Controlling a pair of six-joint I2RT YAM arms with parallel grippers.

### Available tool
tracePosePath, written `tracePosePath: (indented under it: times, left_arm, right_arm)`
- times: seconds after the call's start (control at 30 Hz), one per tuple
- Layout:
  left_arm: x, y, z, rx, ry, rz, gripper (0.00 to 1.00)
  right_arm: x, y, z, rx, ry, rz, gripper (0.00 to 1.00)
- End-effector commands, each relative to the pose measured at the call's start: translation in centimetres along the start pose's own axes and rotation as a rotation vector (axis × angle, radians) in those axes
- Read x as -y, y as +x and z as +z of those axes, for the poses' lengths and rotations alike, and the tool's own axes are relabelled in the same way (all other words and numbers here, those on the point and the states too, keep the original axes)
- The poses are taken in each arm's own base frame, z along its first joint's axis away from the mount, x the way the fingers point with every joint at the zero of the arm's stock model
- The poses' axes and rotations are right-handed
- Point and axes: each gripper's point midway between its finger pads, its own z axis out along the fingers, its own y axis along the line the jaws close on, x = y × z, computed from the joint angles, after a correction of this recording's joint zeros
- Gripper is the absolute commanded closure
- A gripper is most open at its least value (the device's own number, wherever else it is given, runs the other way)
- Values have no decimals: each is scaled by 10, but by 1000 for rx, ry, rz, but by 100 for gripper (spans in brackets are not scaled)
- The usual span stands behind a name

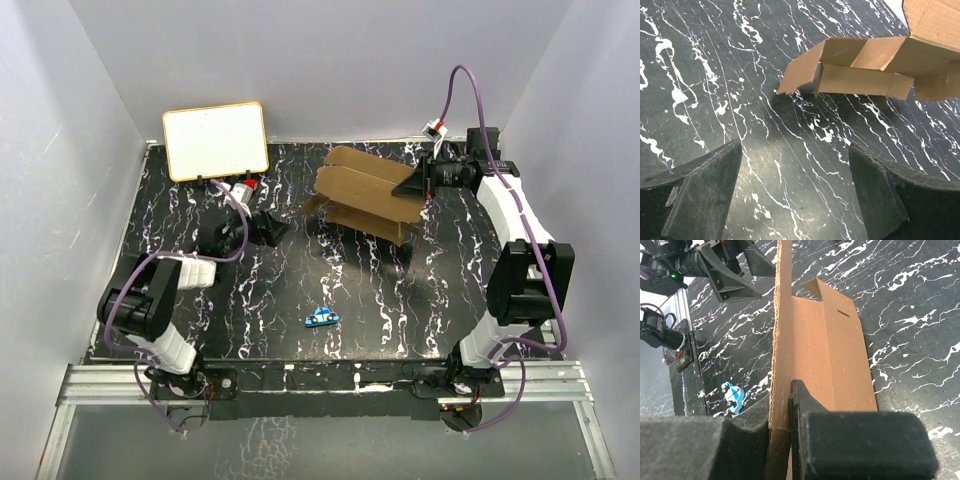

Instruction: Fold the paper box

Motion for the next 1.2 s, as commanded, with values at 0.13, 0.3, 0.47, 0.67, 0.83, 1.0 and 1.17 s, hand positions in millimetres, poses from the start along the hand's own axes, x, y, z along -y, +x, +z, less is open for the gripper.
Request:
tracePosePath:
  times: [0.13,0.3,0.47,0.67,0.83,1.0,1.17]
  left_arm:
    - [-5,-23,48,61,37,76,17]
    - [-11,-7,77,18,15,73,19]
    - [-6,3,92,-1,31,70,21]
    - [-3,5,112,-13,51,61,31]
    - [-2,6,127,-31,78,47,47]
    - [3,7,129,-49,102,36,83]
    - [14,-6,112,-63,95,41,100]
  right_arm:
    - [11,-17,1,19,7,-72,92]
    - [13,-18,1,24,-2,-58,92]
    - [15,-21,-3,40,-24,-35,92]
    - [14,-21,-5,48,-36,-26,92]
    - [15,-21,-6,49,-34,-26,92]
    - [25,-15,-3,42,-30,1,92]
    - [30,-21,-4,41,-7,-28,92]
